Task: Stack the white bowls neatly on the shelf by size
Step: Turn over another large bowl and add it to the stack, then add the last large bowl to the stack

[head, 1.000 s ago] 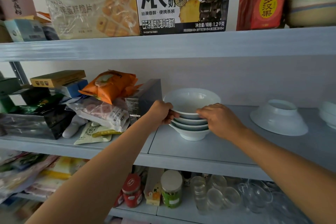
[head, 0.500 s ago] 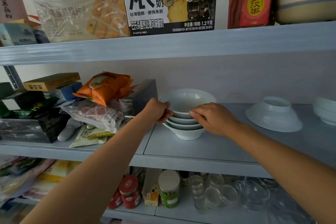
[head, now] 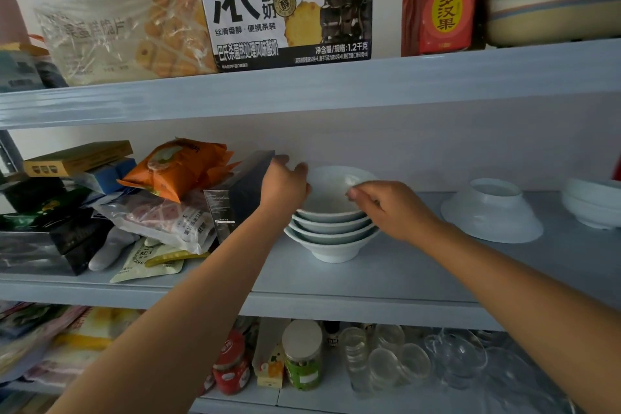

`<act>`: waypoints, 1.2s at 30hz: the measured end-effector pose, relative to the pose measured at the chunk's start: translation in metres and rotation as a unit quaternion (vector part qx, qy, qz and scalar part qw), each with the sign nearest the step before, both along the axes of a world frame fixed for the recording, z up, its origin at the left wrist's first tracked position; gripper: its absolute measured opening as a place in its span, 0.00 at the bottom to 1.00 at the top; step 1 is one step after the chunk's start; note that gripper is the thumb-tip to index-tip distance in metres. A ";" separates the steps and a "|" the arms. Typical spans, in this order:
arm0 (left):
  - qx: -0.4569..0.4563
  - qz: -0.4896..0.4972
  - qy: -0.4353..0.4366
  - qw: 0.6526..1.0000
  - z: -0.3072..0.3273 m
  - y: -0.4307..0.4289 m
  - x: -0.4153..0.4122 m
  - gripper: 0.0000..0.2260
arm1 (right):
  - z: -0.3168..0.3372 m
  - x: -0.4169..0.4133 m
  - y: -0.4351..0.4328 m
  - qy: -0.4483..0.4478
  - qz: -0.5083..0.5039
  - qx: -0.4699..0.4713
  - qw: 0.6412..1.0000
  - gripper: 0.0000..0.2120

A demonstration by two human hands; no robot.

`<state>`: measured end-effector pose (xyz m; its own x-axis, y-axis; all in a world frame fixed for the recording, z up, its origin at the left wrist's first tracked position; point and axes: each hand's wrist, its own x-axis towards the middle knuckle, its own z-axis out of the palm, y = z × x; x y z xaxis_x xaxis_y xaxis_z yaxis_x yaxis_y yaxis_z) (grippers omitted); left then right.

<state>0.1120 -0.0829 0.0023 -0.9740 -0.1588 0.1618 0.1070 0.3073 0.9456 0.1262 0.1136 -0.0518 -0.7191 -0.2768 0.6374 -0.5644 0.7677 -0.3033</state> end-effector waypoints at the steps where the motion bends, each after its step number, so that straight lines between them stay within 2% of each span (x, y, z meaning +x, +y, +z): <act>1: 0.017 -0.023 0.015 0.999 0.006 0.012 0.003 0.20 | 0.005 0.000 0.006 -0.018 -0.007 -0.059 0.998 0.23; 4: 0.059 -0.100 0.016 0.993 0.018 0.059 0.013 0.20 | 0.017 -0.002 0.035 -0.053 -0.050 -0.203 0.976 0.15; 6: 0.080 -0.146 0.004 0.986 0.017 0.094 0.013 0.20 | 0.021 -0.005 0.063 -0.087 -0.084 -0.303 0.945 0.12; 8: 0.100 -0.197 -0.014 0.975 0.014 0.129 0.018 0.20 | 0.025 -0.006 0.093 -0.118 -0.113 -0.421 0.892 0.09; 10: 0.105 -0.239 -0.032 0.965 0.006 0.163 0.019 0.20 | 0.027 -0.002 0.124 -0.141 -0.134 -0.543 0.817 0.08; 12: 0.099 -0.272 -0.059 0.955 -0.005 0.193 0.017 0.16 | 0.028 0.005 0.154 -0.155 -0.157 -0.622 0.751 0.11; 14: 0.087 -0.290 -0.091 0.949 -0.019 0.220 0.009 0.06 | 0.022 0.008 0.185 -0.164 -0.189 -0.649 0.718 0.11; 17: 0.087 -0.285 -0.138 0.944 -0.039 0.249 -0.003 0.07 | 0.012 0.013 0.224 -0.179 -0.228 -0.661 0.692 0.15; 20: 0.096 -0.282 -0.161 0.941 -0.052 0.269 -0.012 0.05 | 0.003 0.014 0.251 -0.188 -0.266 -0.645 0.691 0.18; 23: 0.080 -0.245 -0.140 0.956 -0.069 0.290 -0.030 0.07 | -0.007 0.011 0.268 -0.200 -0.310 -0.611 0.700 0.18; 25: 0.044 -0.204 -0.111 0.972 -0.083 0.300 -0.043 0.14 | -0.017 0.006 0.279 -0.224 -0.345 -0.572 0.709 0.13; 27: 0.002 -0.176 -0.117 0.977 -0.099 0.303 -0.052 0.19 | -0.024 0.002 0.284 -0.237 -0.362 -0.556 0.710 0.13; 29: -0.005 -0.159 -0.151 0.976 -0.116 0.304 -0.067 0.25 | -0.029 0.000 0.285 -0.241 -0.346 -0.594 0.686 0.13; 31: 0.009 -0.148 -0.181 0.972 -0.125 0.306 -0.078 0.30 | -0.030 -0.001 0.290 -0.259 -0.318 -0.643 0.647 0.12; 34: 0.006 -0.150 -0.179 0.972 -0.142 0.314 -0.109 0.37 | -0.026 -0.008 0.302 -0.288 -0.292 -0.699 0.586 0.21; 36: 0.011 -0.182 -0.171 0.968 -0.132 0.314 -0.104 0.43 | -0.025 -0.015 0.310 -0.310 -0.301 -0.703 0.565 0.24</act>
